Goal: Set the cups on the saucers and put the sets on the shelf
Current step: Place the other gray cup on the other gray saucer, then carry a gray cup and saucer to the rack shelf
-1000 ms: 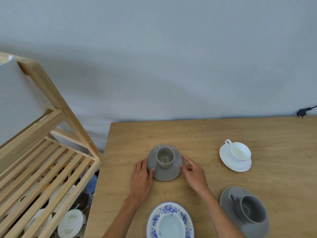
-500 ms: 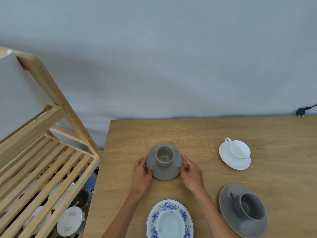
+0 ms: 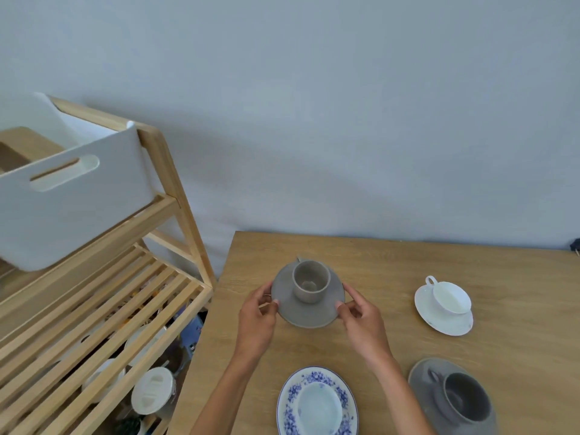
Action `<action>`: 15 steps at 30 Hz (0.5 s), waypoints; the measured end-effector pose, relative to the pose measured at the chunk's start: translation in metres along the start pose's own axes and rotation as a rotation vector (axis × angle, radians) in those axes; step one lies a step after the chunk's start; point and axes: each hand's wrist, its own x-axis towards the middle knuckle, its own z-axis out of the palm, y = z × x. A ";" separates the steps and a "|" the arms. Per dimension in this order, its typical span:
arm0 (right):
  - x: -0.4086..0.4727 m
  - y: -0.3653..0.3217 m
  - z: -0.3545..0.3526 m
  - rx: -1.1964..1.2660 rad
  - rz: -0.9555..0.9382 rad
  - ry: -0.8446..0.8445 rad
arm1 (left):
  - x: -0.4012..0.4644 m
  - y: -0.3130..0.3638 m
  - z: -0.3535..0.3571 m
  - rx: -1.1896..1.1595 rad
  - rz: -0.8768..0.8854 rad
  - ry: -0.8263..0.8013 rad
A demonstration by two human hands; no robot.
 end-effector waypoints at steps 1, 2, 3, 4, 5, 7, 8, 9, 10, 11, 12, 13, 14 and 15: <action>-0.004 -0.004 -0.001 0.005 -0.009 -0.009 | -0.005 0.005 -0.003 -0.022 0.006 0.010; -0.009 -0.007 -0.003 0.009 -0.021 -0.020 | -0.011 0.010 -0.006 -0.043 0.013 0.015; -0.013 -0.011 -0.004 0.013 -0.036 -0.029 | -0.017 0.015 -0.008 -0.057 0.021 0.015; -0.016 -0.015 -0.007 0.018 -0.051 -0.037 | -0.022 0.019 -0.011 -0.067 0.025 0.017; -0.019 -0.019 -0.009 0.022 -0.063 -0.046 | -0.028 0.023 -0.013 -0.073 0.023 0.021; -0.025 -0.028 -0.013 0.028 -0.084 -0.075 | -0.041 0.028 -0.017 -0.080 0.007 0.039; -0.028 -0.032 -0.015 0.030 -0.095 -0.092 | -0.048 0.032 -0.019 -0.084 0.009 0.054; -0.031 -0.036 -0.015 0.031 -0.107 -0.112 | -0.055 0.035 -0.021 -0.090 0.015 0.070; -0.034 -0.039 -0.016 0.029 -0.117 -0.133 | -0.061 0.039 -0.023 -0.099 0.018 0.092; -0.036 -0.042 -0.016 0.029 -0.127 -0.154 | -0.068 0.041 -0.025 -0.107 0.016 0.112; -0.038 -0.044 -0.016 0.032 -0.134 -0.173 | -0.074 0.043 -0.028 -0.118 0.011 0.128; -0.039 -0.045 -0.015 0.037 -0.140 -0.191 | -0.081 0.044 -0.031 -0.127 0.003 0.141; -0.042 -0.046 -0.013 0.041 -0.147 -0.209 | -0.087 0.044 -0.034 -0.135 -0.005 0.155; -0.044 -0.047 -0.011 0.041 -0.155 -0.231 | -0.093 0.043 -0.037 -0.137 -0.012 0.174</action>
